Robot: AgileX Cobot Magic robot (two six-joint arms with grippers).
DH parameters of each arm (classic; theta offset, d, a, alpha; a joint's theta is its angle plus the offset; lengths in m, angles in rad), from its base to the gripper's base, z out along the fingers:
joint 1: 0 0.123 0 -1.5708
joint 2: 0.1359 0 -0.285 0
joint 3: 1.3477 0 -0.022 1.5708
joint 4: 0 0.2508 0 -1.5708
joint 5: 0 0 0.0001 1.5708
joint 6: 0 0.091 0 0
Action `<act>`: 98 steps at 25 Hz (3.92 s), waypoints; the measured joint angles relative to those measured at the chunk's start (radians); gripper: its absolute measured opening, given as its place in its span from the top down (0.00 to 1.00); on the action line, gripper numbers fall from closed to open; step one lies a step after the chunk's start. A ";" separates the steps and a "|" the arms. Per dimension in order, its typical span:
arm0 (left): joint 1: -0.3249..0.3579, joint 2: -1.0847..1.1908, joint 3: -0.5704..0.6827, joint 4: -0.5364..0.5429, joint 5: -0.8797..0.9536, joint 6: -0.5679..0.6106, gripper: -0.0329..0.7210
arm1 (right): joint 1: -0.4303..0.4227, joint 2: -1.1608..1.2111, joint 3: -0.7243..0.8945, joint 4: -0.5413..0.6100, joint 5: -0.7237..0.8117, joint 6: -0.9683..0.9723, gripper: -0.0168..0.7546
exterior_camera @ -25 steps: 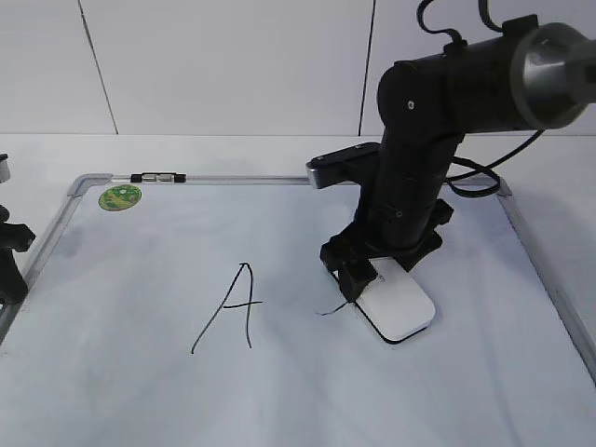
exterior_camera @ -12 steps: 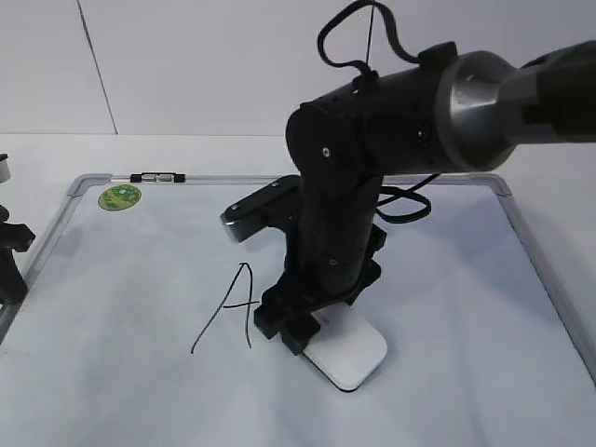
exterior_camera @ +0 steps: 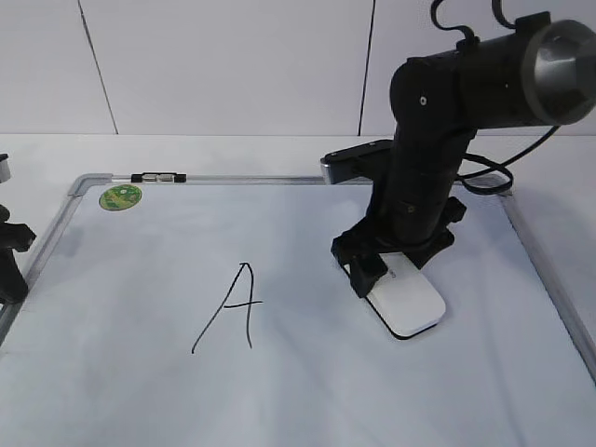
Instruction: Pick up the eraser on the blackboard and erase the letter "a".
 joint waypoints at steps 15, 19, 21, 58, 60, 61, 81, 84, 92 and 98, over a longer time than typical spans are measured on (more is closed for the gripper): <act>0.000 0.000 0.000 0.000 0.000 0.000 0.89 | 0.156 -0.014 0.045 0.009 -0.039 -0.040 0.26; 0.000 0.000 0.000 -0.002 -0.002 0.000 0.89 | 0.099 -0.023 0.066 0.046 -0.066 -0.031 0.26; 0.000 0.000 0.000 -0.002 -0.004 0.000 0.89 | 0.037 -0.025 0.068 0.050 -0.068 -0.027 0.26; 0.000 0.000 0.000 -0.002 0.000 0.000 0.88 | -0.325 -0.344 0.329 -0.070 -0.062 0.105 0.26; 0.000 0.000 0.000 -0.002 0.002 0.000 0.88 | -0.344 -0.340 0.336 -0.051 -0.094 0.105 0.26; 0.000 0.000 0.000 -0.002 0.002 0.000 0.88 | -0.348 -0.333 0.336 -0.046 -0.108 0.105 0.26; 0.000 0.000 0.000 -0.003 0.002 0.003 0.87 | -0.355 -0.223 0.338 -0.024 -0.165 0.124 0.18; 0.000 0.000 0.000 -0.003 0.002 0.003 0.87 | -0.355 -0.225 0.316 -0.049 -0.142 0.142 0.18; 0.000 0.000 0.000 -0.003 0.002 0.003 0.87 | -0.355 -0.342 0.185 -0.061 -0.001 0.150 0.18; 0.000 0.002 -0.011 0.001 0.013 0.007 0.83 | -0.355 -0.500 0.158 0.005 0.072 0.097 0.20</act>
